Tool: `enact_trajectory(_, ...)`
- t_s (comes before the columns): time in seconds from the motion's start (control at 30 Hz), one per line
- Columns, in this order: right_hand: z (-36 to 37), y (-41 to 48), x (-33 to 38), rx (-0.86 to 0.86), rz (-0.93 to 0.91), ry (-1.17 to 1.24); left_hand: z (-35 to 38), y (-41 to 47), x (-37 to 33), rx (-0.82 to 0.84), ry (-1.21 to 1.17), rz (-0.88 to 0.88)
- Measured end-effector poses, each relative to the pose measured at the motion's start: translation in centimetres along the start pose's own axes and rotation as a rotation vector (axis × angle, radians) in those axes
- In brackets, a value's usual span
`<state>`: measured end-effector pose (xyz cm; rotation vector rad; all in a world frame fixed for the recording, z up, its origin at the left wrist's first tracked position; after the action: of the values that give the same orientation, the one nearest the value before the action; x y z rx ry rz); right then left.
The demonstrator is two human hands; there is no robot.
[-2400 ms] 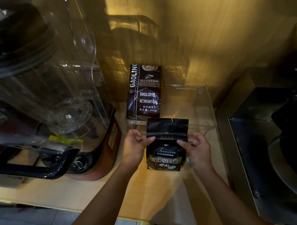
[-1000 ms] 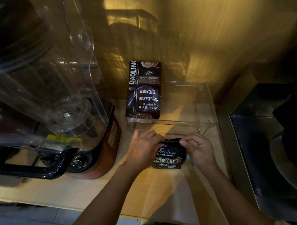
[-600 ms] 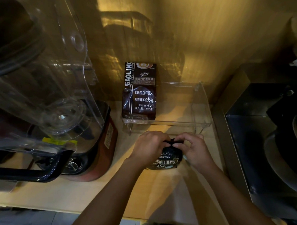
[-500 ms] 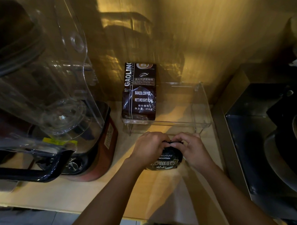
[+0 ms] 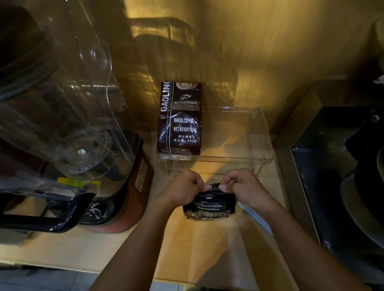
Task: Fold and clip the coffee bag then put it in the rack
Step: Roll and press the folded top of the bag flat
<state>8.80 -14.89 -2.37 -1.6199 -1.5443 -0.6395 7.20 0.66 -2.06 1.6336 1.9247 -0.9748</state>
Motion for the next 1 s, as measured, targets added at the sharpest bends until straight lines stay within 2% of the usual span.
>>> enact_trajectory(0.13,0.2,-0.4,0.2,0.043,-0.051,-0.035,0.3,-0.5,-0.3,-0.041,0.038,0.036)
enact_trajectory(0.23,0.6,-0.5,0.7,0.113,-0.132,-0.085,0.6,-1.1,-1.7,-0.075,0.108,0.15)
enact_trajectory(0.4,0.3,-0.6,1.4,0.026,-0.257,-0.17,0.8,-2.2,-3.3,-0.294,0.183,0.332)
enact_trajectory(0.57,-0.1,-0.9,2.3,-0.081,-0.353,-0.214,0.6,-3.0,-2.7,-0.413,0.199,0.343)
enact_trajectory(0.67,-0.8,-1.3,2.3,-0.172,-0.361,-0.203,0.2,-2.9,-2.4,-0.398,0.16,0.297)
enact_trajectory(0.9,-0.9,-1.1,1.8,-0.072,-0.43,-0.157,0.0,-3.0,-2.9,-0.367,0.126,0.249)
enact_trajectory(1.0,-1.1,-0.9,1.3,-0.15,-0.442,-0.163,-0.3,-2.9,-2.8,-0.369,0.105,0.221)
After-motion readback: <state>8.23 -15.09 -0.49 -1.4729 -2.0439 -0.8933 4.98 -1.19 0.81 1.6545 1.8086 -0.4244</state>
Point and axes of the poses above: each hand's wrist, its own y-axis towards the middle knuckle, its own z-axis out of the palm, x = y × z, the point moved 5 cm from there along y, towards the middle knuckle, and after that the axes turned 13 degrees about -x, right-handed, at the moved point
